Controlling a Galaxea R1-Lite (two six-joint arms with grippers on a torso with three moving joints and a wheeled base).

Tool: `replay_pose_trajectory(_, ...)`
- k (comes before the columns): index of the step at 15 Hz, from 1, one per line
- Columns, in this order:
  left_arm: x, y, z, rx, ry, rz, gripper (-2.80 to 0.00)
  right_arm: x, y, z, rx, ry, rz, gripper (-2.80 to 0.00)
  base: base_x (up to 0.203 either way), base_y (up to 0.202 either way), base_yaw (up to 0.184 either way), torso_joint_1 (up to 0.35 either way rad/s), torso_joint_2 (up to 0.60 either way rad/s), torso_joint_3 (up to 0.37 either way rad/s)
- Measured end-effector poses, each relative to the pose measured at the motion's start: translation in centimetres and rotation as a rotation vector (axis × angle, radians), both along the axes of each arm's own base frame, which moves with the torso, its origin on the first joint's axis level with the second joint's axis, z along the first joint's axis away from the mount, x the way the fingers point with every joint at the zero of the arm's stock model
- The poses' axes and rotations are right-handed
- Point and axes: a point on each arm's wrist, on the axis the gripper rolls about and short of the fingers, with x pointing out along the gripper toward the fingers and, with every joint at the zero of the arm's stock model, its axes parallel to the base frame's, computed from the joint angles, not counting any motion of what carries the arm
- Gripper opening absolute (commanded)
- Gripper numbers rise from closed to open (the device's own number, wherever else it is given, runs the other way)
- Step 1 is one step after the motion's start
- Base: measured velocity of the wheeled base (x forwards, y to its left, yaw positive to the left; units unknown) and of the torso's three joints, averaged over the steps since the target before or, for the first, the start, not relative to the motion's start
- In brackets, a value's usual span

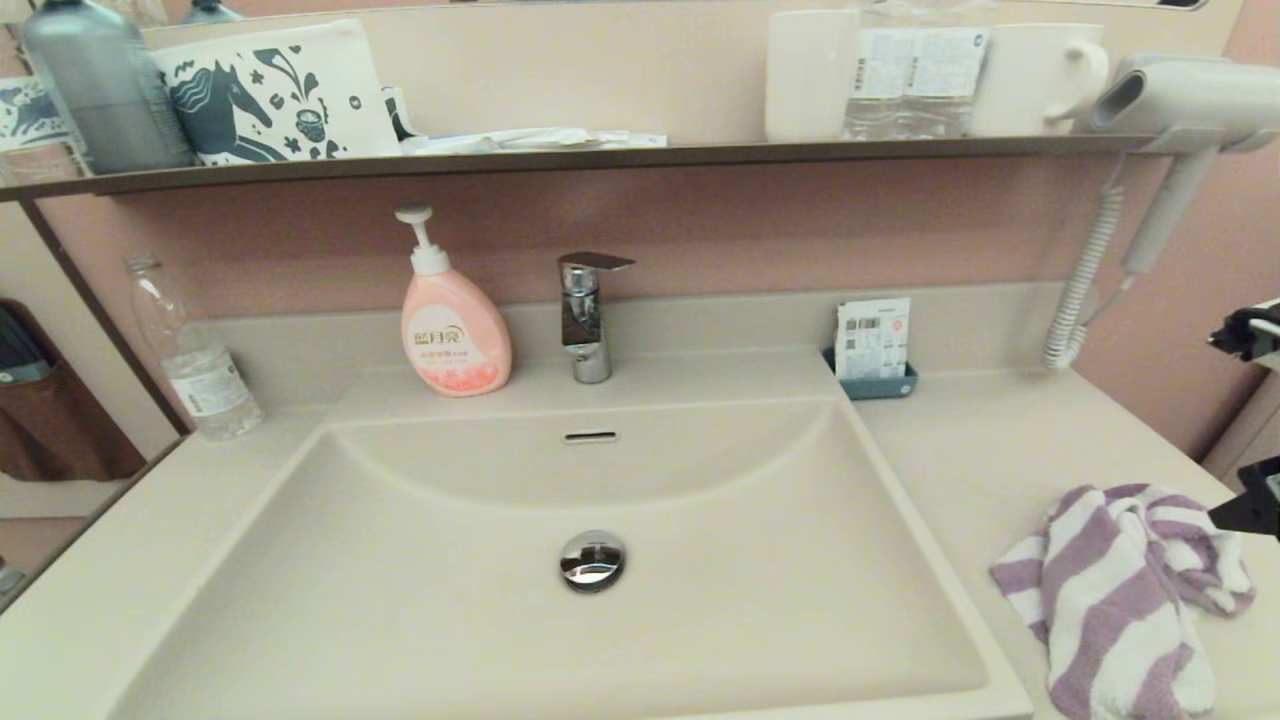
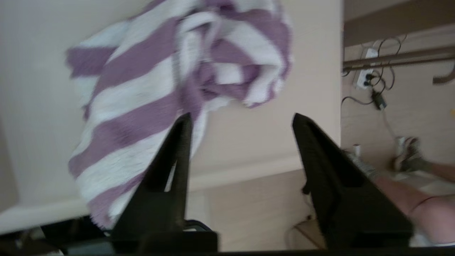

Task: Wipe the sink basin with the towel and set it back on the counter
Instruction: Pick up the cloth

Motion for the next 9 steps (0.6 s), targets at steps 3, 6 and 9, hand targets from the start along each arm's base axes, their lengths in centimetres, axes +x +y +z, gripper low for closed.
replay_pose_trajectory(3, 0.0, 0.0, 0.0, 0.000, 0.000, 0.000, -2.80, 1.0, 2.3, -1.4, -0.025, 0.060, 0.044, 0.00, 0.000, 0.000, 0.000, 0.000, 0.00, 0.000)
replay_pose_trajectory(6, 0.0, 0.0, 0.0, -0.001, 0.000, 0.000, -2.80, 2.1, 3.4, -3.5, -0.097, 0.117, 0.024, 0.00, 0.000, 0.000, 0.000, 0.000, 0.00, 0.000)
replay_pose_trajectory(9, 0.0, 0.0, 0.0, 0.000, 0.000, 0.000, -2.80, 3.4, 3.9, -5.5, -0.165, 0.139, 0.000, 0.00, 0.000, 0.000, 0.000, 0.000, 0.00, 0.000)
